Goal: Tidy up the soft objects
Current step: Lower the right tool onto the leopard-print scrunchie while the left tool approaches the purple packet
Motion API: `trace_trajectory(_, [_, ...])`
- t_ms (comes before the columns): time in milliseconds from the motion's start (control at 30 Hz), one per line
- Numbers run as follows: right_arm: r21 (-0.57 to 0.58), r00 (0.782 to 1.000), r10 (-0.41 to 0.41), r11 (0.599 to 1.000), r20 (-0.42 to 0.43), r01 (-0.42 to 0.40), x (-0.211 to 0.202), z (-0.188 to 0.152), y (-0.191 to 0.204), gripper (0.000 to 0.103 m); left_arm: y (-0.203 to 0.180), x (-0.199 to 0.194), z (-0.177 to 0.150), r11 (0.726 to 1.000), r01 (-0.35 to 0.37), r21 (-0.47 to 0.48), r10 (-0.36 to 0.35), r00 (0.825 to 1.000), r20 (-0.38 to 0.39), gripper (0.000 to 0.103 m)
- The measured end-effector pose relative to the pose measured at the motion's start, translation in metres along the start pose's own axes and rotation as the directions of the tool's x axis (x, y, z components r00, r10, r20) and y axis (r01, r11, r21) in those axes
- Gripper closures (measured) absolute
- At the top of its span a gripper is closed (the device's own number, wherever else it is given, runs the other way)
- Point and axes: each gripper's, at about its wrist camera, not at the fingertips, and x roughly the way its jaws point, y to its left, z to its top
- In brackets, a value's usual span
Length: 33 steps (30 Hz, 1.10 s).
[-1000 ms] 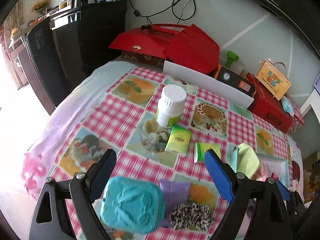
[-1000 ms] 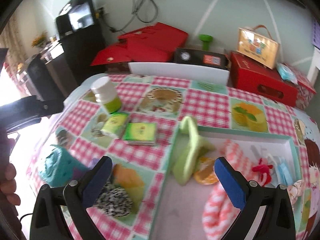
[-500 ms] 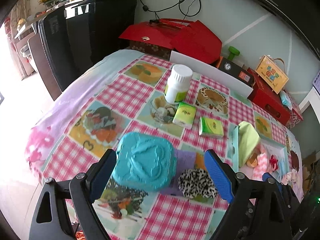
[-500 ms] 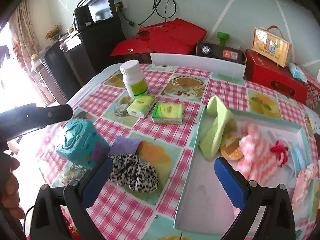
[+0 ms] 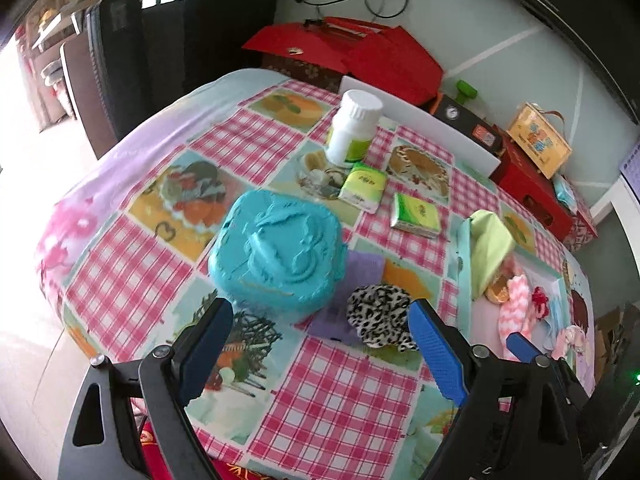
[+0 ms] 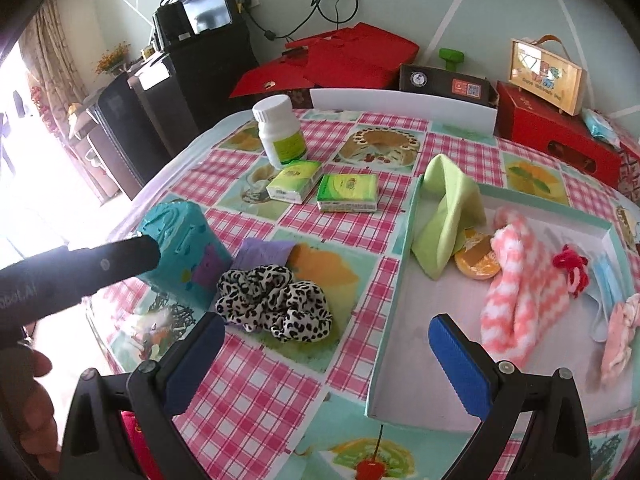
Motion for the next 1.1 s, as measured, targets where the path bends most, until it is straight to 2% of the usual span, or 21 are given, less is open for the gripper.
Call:
trace_trajectory(100, [-0.007,1.000,0.019,1.000,-0.010,-0.019,0.005,-0.001,0.002,0.000,0.008,0.009,-0.003,0.999,-0.021,-0.037,0.021,1.000,-0.018,0.013])
trace_trajectory(300, [-0.033,0.998,0.045,0.998,-0.038,-0.047,0.020,-0.004,0.010,0.004,0.019,0.024,-0.008,0.995,-0.024,-0.099,0.019,0.999,-0.051,0.014])
trace_trajectory(467, [-0.024,0.995,0.067,0.997,-0.075,-0.069,0.036,-0.005,0.010,0.016,0.023,0.035,-0.010,0.993,-0.016,-0.119,0.006,0.997,-0.079,0.015])
trace_trajectory(633, [-0.022,0.993,0.071,0.997,-0.089,-0.073,0.047,-0.004,0.008,0.022,0.022,0.042,-0.012,0.992,-0.005,-0.125,-0.007,0.995,-0.102,0.017])
trace_trajectory(767, [-0.010,0.992,0.071,0.997,-0.108,-0.072,0.056,-0.003,0.005,0.038,0.022,0.046,-0.012,0.992,-0.008,-0.128,-0.007,0.994,-0.113,0.020])
trace_trajectory(1000, [-0.024,0.989,0.069,0.997,-0.133,-0.073,0.065,-0.004,0.008,0.045,0.021,0.049,-0.011,0.993,-0.008,-0.121,-0.007,0.993,-0.122,0.020])
trace_trajectory(1100, [-0.042,0.986,0.072,0.996,-0.150,-0.079,0.068,-0.006,0.012,0.051,0.021,0.051,-0.012,0.992,-0.007,-0.123,-0.009,0.992,-0.129,0.020])
